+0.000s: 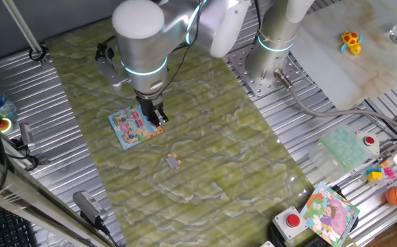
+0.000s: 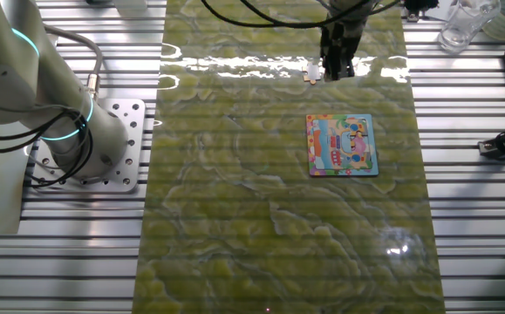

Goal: Assemble one piece of a puzzle

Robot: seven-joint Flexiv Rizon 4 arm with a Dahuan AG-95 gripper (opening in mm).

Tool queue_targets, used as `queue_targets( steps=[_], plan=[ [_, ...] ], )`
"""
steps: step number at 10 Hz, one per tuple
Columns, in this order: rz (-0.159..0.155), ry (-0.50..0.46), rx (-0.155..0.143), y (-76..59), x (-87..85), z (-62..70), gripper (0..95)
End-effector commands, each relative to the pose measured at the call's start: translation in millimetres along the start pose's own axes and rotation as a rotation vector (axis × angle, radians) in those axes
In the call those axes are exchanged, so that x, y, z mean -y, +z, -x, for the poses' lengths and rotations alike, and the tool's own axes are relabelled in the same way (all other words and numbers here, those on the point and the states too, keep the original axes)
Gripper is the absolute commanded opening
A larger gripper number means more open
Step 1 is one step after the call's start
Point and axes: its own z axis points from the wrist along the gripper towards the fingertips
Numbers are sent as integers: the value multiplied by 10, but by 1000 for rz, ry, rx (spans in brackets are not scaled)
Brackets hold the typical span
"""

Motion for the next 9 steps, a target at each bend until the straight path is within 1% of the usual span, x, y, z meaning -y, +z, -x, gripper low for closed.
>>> queue_targets(
  steps=[1, 2, 3, 4, 5, 6, 7, 8, 9],
  plan=[
    [-52, -16, -1, 4, 6, -4, 0],
    [-52, -27, -1, 4, 6, -4, 0],
    [-60, -28, -3, 7, 6, -3, 0],
    [-84, -32, -6, 7, 6, -3, 0],
    [-83, -46, -5, 7, 6, -3, 0],
    [-64, -36, -3, 7, 6, -3, 0],
    [-32, -44, -16, 8, 6, -3, 0],
    [-26, -37, -30, 8, 7, -3, 0],
    [-24, -34, -33, 8, 7, -3, 0]
  ],
)
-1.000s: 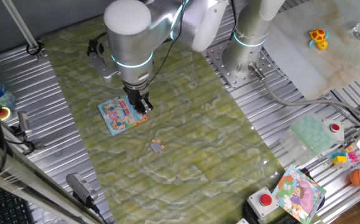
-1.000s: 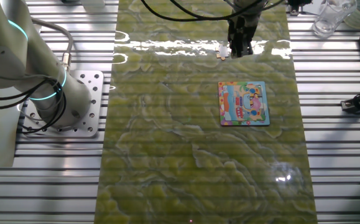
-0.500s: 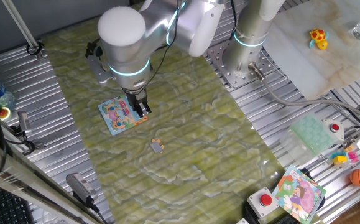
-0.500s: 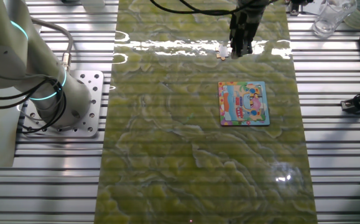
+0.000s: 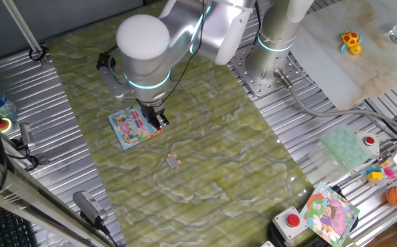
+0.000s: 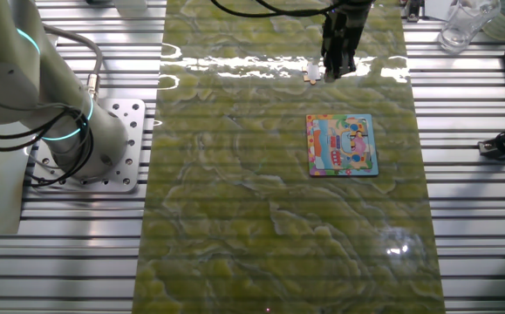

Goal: Assemble one piece of a puzzle

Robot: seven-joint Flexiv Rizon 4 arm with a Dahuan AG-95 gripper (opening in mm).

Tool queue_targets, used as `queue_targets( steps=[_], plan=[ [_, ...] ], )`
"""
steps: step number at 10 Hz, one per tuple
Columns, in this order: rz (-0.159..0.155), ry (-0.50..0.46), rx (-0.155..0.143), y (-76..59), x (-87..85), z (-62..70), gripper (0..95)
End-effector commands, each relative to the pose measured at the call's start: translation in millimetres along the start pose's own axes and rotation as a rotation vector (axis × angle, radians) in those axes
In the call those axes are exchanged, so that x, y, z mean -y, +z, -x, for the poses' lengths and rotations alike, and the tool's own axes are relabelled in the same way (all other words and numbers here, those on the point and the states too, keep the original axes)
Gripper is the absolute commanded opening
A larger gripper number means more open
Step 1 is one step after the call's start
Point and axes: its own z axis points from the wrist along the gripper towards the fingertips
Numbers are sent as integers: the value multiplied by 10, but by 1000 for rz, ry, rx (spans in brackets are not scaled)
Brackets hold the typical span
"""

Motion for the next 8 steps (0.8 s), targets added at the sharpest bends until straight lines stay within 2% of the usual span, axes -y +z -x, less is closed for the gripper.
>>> queue_targets(
  steps=[1, 6, 7, 8],
  plan=[
    [40, 47, -27, 2, -6, 11, 0],
    [28, 11, -31, 1, -7, 12, 0],
    [27, 23, -35, 3, -7, 12, 0],
    [13, 51, -36, 4, -7, 12, 0]
  ],
)
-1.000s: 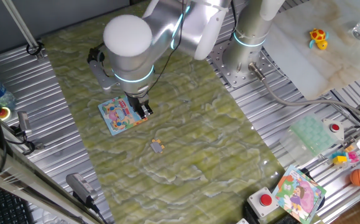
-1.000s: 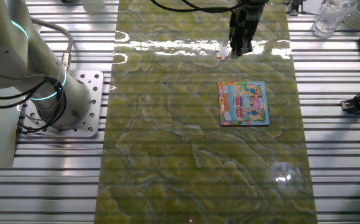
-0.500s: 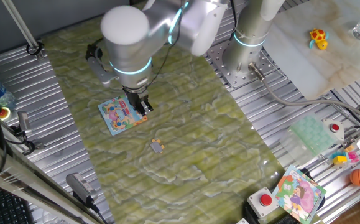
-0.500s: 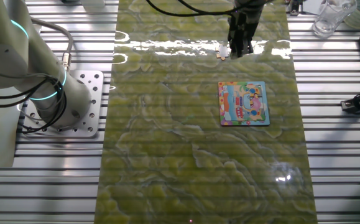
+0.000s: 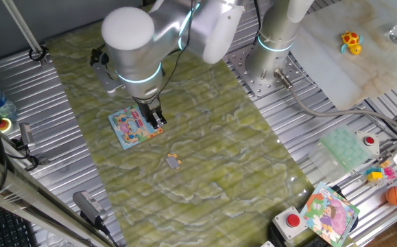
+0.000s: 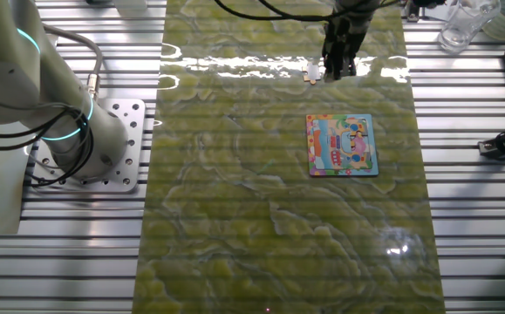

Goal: Assemble one piece of a puzzle

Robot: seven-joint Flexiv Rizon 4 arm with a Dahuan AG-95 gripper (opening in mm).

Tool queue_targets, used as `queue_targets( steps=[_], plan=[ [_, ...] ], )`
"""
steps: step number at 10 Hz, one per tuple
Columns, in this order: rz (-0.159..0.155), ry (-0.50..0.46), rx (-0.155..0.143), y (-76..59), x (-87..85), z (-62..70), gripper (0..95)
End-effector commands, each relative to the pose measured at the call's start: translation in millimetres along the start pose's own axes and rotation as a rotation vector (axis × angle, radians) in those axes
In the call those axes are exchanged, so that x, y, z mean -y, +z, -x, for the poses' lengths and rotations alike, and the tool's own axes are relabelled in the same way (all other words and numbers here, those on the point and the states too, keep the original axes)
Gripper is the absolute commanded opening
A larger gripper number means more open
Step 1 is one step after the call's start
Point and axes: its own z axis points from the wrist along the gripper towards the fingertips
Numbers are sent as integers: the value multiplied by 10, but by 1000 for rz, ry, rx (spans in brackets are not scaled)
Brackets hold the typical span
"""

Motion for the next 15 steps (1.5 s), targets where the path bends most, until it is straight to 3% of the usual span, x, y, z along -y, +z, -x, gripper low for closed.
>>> queue_targets(
  steps=[1, 3, 4, 6, 9, 15],
  plan=[
    [-15, 10, 1, 0, 1, 3, 0],
    [-7, 13, 30, 0, -3, 7, 0],
    [-4, 8, 29, 1, -4, 7, 0],
    [62, 3, 51, 26, -8, 20, 0],
    [50, -10, 67, 124, -29, 47, 0],
    [31, -47, 64, 144, -50, 48, 0]
  ],
)
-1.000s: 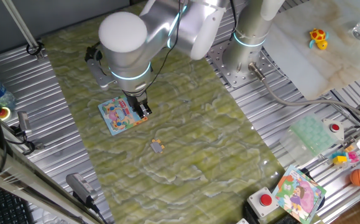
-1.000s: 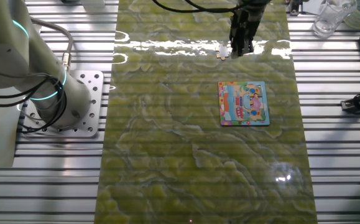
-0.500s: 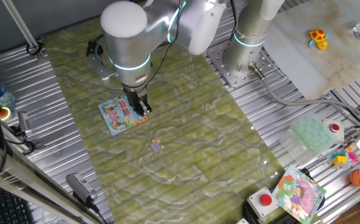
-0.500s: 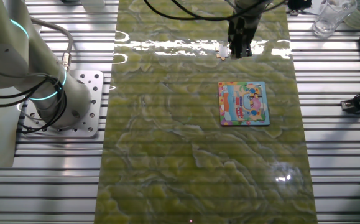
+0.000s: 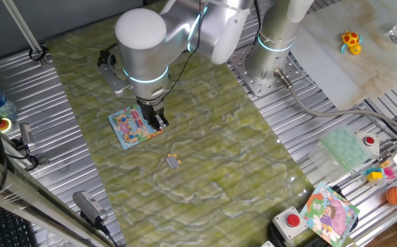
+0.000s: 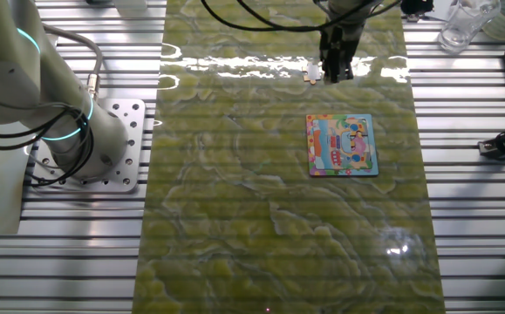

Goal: Assemble one piece of a puzzle

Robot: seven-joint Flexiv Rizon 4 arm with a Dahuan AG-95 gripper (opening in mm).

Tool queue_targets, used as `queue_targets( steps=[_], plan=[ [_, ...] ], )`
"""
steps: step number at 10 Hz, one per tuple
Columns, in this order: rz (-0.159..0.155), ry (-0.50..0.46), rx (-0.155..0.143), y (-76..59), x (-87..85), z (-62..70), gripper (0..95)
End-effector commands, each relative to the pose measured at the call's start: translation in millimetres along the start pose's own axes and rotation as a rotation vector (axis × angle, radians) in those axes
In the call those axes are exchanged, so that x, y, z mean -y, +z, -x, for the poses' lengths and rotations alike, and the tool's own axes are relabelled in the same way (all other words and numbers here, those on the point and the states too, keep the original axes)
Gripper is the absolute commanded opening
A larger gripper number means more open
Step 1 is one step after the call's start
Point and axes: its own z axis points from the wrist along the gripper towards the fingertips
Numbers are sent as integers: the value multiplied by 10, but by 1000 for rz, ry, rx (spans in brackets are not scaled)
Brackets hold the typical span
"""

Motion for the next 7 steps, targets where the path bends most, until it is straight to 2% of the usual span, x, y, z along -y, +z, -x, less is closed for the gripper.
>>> queue_targets(
  steps=[1, 4, 7],
  plan=[
    [-8, -28, 7, -1, 7, -13, 0],
    [5, -64, 14, -1, 7, -13, 0],
    [6, -57, 9, 32, -99, -32, 0]
  ],
)
